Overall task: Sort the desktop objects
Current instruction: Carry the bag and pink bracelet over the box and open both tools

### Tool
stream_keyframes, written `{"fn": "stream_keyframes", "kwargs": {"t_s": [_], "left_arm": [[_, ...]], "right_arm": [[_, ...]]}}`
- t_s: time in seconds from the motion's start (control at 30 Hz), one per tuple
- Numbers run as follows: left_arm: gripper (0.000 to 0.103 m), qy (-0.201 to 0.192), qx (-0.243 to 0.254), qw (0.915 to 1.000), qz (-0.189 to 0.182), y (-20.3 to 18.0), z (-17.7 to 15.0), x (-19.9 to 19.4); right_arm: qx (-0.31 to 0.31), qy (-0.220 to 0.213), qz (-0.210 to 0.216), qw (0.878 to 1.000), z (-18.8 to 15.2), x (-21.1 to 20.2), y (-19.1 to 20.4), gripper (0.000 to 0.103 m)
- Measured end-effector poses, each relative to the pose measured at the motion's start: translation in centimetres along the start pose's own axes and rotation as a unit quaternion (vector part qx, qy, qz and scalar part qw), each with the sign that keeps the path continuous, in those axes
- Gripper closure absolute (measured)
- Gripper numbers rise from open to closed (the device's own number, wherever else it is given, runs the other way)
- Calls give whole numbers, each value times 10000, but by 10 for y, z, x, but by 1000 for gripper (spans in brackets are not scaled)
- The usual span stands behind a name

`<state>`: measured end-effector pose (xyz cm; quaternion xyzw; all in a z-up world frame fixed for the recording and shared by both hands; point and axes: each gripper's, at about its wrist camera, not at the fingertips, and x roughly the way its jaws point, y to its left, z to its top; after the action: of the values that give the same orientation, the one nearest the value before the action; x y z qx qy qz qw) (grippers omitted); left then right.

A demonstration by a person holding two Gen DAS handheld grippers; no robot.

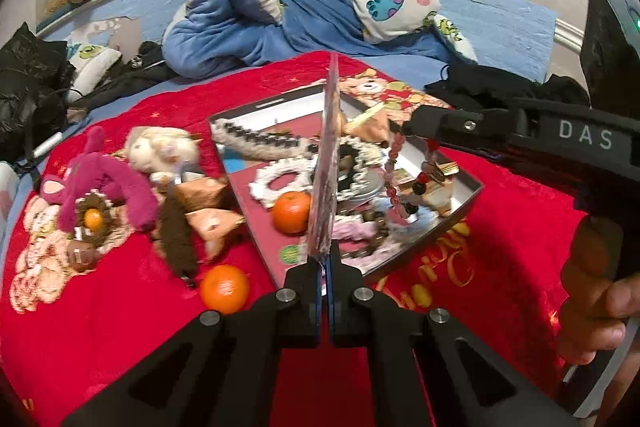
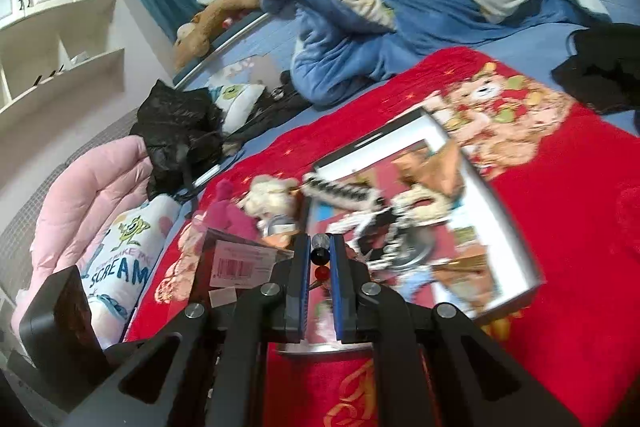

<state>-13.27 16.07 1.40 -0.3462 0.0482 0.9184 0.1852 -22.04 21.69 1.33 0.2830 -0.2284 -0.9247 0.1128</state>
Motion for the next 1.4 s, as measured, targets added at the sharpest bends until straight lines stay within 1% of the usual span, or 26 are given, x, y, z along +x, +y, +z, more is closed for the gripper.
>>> {"fn": "stream_keyframes", "kwargs": {"t_s": [0.13,0.2,0.27,0.43,0.57,0.67,0.8,1.0,1.1,1.2,1.4], "left_arm": [[102,79,89,9999,-34,-11,0,12],[102,82,112,9999,-40,-14,2,15],[102,86,126,9999,-54,-15,4,19],[102,187,44,9998,49,-9,1,28],[102,295,27,9995,124,-5,-6,36],[102,306,12,9995,122,-5,-9,41],[102,259,-76,9996,-41,-2,-9,41],[101,254,-78,9996,40,0,-10,44],[101,291,-73,9994,160,4,-11,47],[101,325,-220,9992,72,10,-11,48],[101,425,-166,9990,28,11,-11,51]], "right_arm": [[100,-64,-95,9999,4,-12,-19,93],[155,-80,-71,9998,6,-14,-25,93],[175,-86,-73,9998,8,-14,-28,93],[185,16,25,9998,6,-7,-25,93],[48,215,-99,9997,2,7,-17,93],[-45,342,-296,9990,-2,18,-15,93],[-149,354,-524,9979,-4,21,-16,93],[-153,512,-751,9957,-10,28,-23,93],[-144,596,-861,9944,-12,32,-27,93],[-148,657,-939,9933,-13,35,-29,93],[-85,781,-1158,9902,-16,42,-35,93]]}}
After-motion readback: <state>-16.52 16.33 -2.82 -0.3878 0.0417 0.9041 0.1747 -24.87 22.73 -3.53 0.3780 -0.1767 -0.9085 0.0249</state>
